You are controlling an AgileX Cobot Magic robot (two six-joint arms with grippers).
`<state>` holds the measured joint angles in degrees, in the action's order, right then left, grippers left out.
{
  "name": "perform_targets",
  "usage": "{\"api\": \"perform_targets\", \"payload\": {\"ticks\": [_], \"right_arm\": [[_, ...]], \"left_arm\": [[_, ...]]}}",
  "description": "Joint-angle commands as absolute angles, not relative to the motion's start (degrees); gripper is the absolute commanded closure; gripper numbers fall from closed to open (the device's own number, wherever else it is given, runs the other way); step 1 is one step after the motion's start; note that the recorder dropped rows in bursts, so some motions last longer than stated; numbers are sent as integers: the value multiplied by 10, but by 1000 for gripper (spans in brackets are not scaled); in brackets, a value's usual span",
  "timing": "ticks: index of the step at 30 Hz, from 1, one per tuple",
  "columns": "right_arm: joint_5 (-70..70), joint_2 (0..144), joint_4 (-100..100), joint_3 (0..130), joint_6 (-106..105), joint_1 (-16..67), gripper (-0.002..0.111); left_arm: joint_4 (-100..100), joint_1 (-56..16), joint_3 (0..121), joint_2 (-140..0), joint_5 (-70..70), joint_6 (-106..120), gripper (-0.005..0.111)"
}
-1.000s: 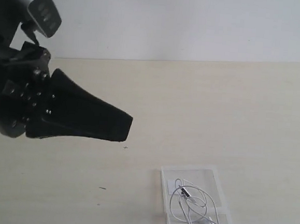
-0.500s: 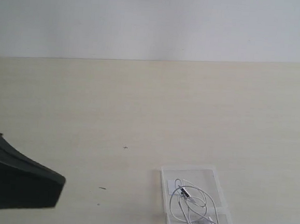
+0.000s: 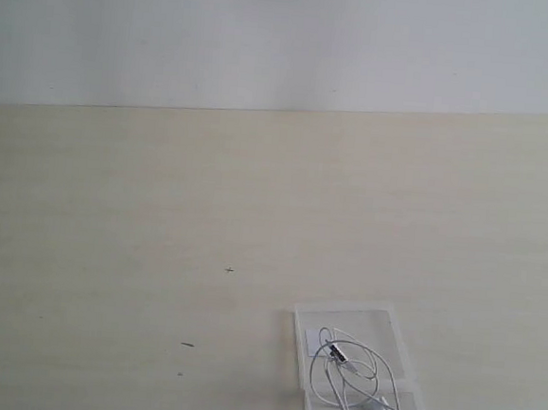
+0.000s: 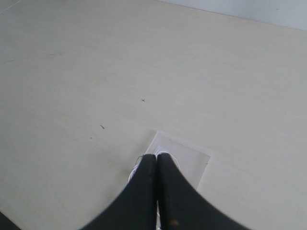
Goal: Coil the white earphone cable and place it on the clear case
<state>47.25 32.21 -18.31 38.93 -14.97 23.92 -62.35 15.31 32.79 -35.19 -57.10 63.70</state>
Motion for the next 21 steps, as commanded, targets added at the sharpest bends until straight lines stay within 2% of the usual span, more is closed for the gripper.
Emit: {"api": "perform_targets", "payload": {"ticks": [1,7,12,21], "right_arm": [[470,320,-185,387,-149,240,108],[470,320,-185,387,-150,240,108],[470,320,-185,387,-149,240,108],[470,320,-185,387,-149,240,108]], "left_arm": [[-569,187,325,-255,-560,580,107],[-425,189,325,-116,-548,433,107],[-342,189,325,-18,-548,417,107],[-303,165,302,0,-504,353,107]]}}
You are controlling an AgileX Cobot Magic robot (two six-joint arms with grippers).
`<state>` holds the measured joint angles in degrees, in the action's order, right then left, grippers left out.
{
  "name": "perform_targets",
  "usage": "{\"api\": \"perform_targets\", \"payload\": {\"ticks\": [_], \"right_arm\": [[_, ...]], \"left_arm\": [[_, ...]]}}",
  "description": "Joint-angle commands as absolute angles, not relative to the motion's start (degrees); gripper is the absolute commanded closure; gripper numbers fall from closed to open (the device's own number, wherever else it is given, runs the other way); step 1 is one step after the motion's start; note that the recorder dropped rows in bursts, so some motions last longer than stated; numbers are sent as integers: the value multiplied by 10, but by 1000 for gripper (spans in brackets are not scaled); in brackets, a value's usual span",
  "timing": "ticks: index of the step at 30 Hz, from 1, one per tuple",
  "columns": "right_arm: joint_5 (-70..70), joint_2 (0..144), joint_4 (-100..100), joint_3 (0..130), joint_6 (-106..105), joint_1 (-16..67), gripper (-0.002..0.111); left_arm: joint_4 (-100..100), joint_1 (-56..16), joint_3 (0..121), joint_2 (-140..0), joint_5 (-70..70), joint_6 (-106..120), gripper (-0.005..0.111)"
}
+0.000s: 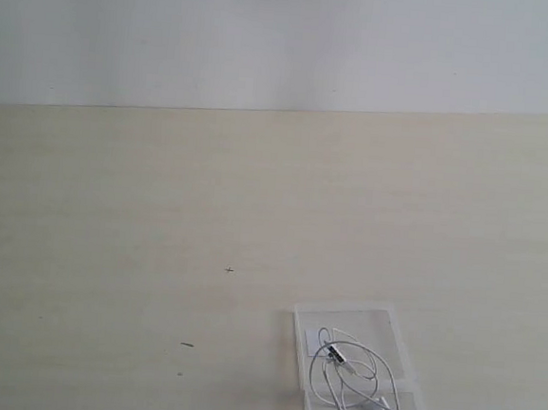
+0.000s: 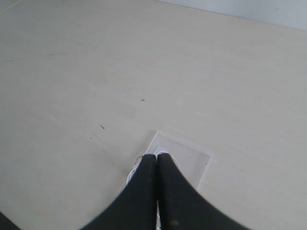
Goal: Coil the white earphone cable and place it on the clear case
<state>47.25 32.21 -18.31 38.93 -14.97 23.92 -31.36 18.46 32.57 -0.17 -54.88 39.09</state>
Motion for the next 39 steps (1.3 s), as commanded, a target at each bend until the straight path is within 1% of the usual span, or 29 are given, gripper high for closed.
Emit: {"api": "perform_targets", "payload": {"ticks": [1,3,5,12,14,16,19,21,24,31,35,39], "right_arm": [[470,320,-185,387,-149,240,108],[470,320,-185,387,-149,240,108],[470,320,-185,387,-149,240,108],[470,320,-185,387,-149,240,108],[470,320,-185,387,-149,240,108],[470,320,-185,387,-149,240,108],[470,320,-185,387,-149,240,108],[470,320,-185,387,-149,240,108],[470,320,-185,387,-149,240,108],[470,320,-185,387,-150,240,108],[470,320,-185,387,-150,240,108],[470,320,-185,387,-149,240,108]], "left_arm": [[-303,156,291,0,-485,353,107],[-303,138,257,0,-432,331,107],[-302,111,204,0,-356,258,107],[-307,69,69,0,-171,132,107],[-306,54,22,0,-102,126,107],[-306,40,0,0,-73,126,107],[-261,18,0,0,-87,133,107],[-187,-6,0,0,-88,133,107],[-154,-23,0,0,-89,133,107],[-153,-26,0,0,-103,132,107],[-161,-26,0,0,-137,131,107],[-125,-24,0,0,-191,127,107]]}}
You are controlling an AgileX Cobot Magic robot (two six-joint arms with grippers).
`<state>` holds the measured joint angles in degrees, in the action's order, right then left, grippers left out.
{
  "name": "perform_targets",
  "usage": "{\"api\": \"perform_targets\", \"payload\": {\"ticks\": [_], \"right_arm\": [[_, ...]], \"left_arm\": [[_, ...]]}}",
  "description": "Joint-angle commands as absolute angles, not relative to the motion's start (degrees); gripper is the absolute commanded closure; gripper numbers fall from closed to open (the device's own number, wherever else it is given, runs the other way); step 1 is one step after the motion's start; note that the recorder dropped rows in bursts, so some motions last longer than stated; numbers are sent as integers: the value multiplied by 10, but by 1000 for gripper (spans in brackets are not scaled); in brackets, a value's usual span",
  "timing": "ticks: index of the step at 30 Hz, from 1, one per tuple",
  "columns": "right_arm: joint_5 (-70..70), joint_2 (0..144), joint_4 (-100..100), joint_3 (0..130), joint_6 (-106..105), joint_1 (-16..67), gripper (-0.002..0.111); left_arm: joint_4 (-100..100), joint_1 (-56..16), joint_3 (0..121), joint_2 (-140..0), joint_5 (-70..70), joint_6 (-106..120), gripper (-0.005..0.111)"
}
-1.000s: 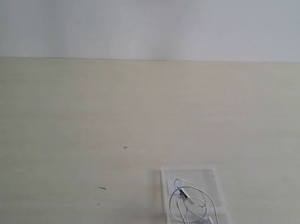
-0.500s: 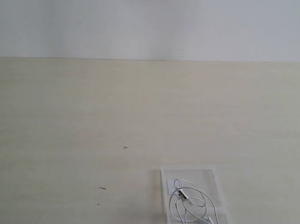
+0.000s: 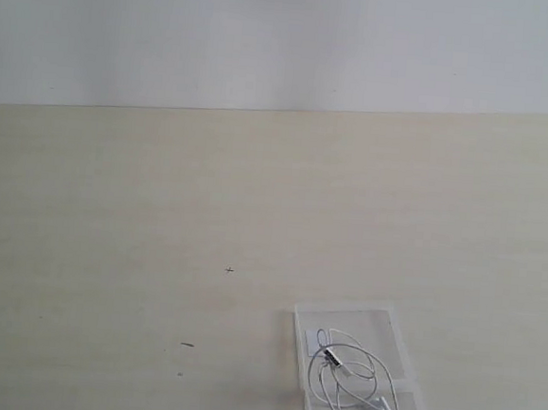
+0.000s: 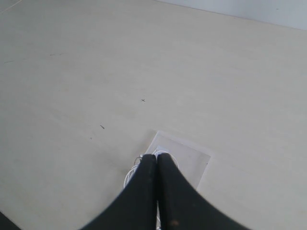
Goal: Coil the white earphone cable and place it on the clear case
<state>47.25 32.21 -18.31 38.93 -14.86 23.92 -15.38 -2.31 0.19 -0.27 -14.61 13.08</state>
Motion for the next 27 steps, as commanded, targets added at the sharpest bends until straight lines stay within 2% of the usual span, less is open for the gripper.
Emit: {"api": "perform_targets", "payload": {"ticks": [1,10,27], "right_arm": [[470,320,-185,387,-149,240,108],[470,320,-185,387,-149,240,108],[470,320,-185,387,-149,240,108]], "left_arm": [[-110,-22,0,0,-200,117,107],[-36,11,0,0,-202,41,107],[-36,11,0,0,-203,41,107]]}}
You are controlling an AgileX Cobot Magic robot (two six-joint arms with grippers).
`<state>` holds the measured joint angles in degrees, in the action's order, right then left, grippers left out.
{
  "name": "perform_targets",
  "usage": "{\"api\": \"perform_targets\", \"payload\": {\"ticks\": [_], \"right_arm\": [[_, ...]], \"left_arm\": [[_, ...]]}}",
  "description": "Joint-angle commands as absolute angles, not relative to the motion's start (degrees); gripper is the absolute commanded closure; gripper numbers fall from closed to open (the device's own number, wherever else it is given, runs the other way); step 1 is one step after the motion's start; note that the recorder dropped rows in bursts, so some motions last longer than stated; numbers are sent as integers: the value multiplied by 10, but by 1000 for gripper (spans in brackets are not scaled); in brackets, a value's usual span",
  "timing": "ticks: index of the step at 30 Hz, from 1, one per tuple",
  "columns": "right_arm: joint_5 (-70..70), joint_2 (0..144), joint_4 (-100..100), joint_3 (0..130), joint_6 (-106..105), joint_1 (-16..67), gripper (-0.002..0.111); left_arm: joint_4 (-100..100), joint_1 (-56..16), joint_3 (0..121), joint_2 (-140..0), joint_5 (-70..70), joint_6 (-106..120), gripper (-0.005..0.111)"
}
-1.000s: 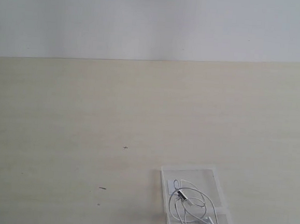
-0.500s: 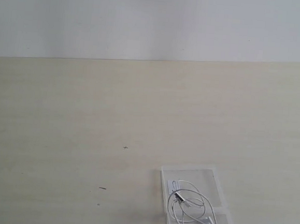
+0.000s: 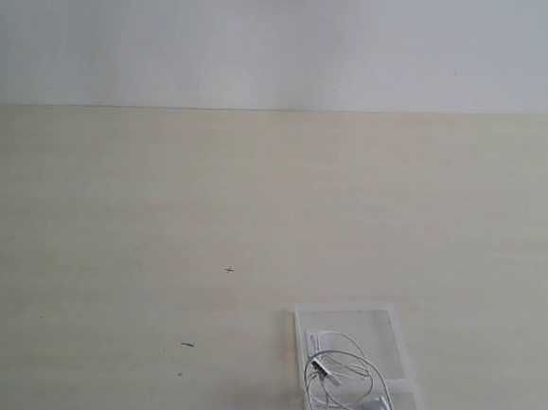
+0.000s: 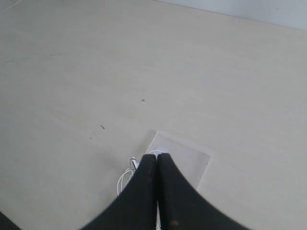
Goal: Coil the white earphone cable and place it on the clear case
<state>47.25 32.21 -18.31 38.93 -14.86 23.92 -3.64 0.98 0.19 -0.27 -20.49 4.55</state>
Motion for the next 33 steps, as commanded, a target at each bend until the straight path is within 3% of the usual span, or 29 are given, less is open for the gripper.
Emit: {"api": "perform_targets", "payload": {"ticks": [1,16,22,27,33], "right_arm": [[470,320,-185,387,-149,240,108],[442,297,-147,387,-195,240,108],[4,179,-262,232,-197,191,108],[-24,90,-347,140,-180,109,108],[-12,43,-344,84,-195,93,108]], "left_arm": [[-36,11,0,0,-203,41,107],[-36,11,0,0,-203,41,107],[-36,11,0,0,-203,41,107],[-36,11,0,0,-203,41,107],[-36,11,0,0,-203,41,107]]}}
